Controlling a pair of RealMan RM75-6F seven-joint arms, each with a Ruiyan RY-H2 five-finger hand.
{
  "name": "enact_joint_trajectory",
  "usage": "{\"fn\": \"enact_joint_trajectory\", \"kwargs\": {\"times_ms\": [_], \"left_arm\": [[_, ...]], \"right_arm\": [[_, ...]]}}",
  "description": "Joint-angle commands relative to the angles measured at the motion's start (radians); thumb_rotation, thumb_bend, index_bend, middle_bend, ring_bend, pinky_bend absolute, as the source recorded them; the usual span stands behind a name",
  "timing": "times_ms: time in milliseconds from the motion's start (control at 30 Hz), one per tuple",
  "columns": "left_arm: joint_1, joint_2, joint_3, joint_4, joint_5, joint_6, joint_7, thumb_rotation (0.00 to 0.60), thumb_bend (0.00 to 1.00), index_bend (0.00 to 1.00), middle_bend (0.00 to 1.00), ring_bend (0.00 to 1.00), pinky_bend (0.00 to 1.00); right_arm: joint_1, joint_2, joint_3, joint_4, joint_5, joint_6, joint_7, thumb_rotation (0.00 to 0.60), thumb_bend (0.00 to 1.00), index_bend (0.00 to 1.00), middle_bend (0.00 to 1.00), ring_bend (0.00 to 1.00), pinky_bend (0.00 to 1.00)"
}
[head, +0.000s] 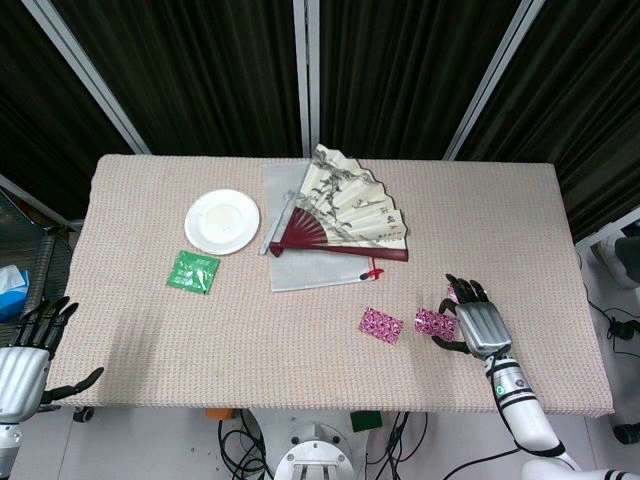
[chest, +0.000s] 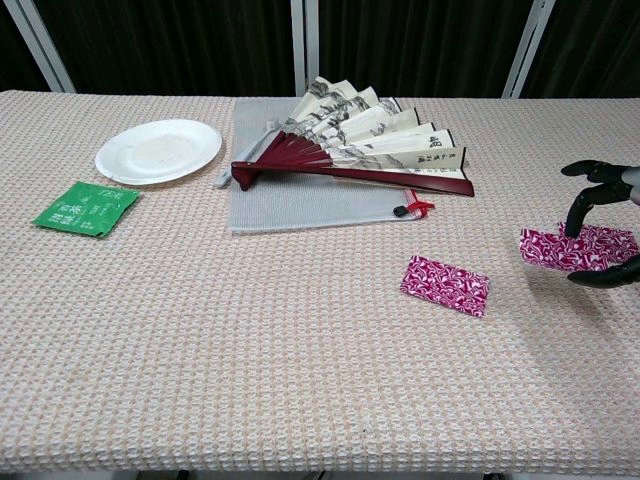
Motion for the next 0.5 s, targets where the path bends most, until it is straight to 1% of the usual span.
{"fn": "enact_joint_trajectory", "kwargs": {"times_ms": [33,300,500], "left_arm": [[0.0,0.001,0.0,0.0,-0.001,-0.001,0.0,0.36,0.12,0.07,0.04,0.0,0.12],[0.001,0.001,0.001,0.0,0.003,0.003,0.001,0.362,0.12,0.07,0.04,0.0,0.12],[0.002,0.001,0.0,-0.002,0.003,0.005,0.002,0.363,0.12,0.07,0.04,0.0,0.12]], "right_arm": [[0.002,-0.002,0.001,-0.002,0.007,0.0,-0.004,0.511,0.52,0.46,0.0,0.0,0.0],[0.005,-0.007,-0.001,-0.005,0.006,0.007,-0.008,0.512,0.52,0.46,0.0,0.0,0.0],[0.018,-0.024,0.009,-0.008,0.011,-0.004,-0.004,0.512,0.52,0.46,0.0,0.0,0.0]]}}
